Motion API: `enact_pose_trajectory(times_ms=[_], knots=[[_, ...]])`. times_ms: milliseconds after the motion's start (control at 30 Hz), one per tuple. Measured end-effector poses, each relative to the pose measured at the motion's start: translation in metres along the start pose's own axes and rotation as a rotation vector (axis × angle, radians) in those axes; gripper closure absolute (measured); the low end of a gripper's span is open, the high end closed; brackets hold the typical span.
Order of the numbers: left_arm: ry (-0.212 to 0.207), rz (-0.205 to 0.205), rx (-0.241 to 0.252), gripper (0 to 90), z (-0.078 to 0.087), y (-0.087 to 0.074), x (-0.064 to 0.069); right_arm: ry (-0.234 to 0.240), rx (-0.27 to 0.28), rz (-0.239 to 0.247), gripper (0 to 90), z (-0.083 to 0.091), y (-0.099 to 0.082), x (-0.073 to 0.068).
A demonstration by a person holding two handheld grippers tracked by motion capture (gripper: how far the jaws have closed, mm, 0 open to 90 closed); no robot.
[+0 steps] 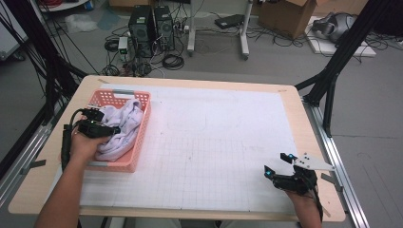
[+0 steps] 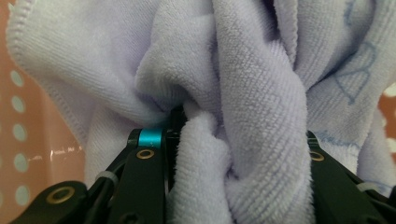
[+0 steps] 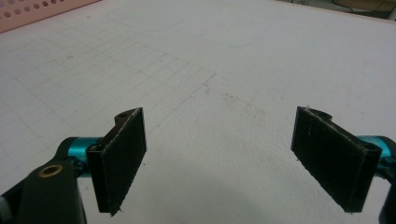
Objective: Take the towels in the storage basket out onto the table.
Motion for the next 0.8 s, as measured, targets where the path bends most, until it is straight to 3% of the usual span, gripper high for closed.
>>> enact_pose_trajectory(times_ms=[200, 800], knots=[[0.005, 0.009, 0.121, 64.2, 0.013, 0.008, -0.001, -0.006, 0.004, 0.001, 17.1, 0.002, 0.0, 0.001], [-0.036, -0.065, 0.474, 64.5, 0.061, 0.015, 0.007, -0.011, 0.011, -0.003, 17.1, 0.003, 0.0, 0.0]])
Point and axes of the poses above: each handheld gripper's, and its own axes: z roughly backward along the jaws, y roughly out of its top, x roughly to its right, the point moved 6 cm from there along -z, roughly forward along the jaws, and after that the axes turned 9 degrees about -y, right-handed, at the moved point
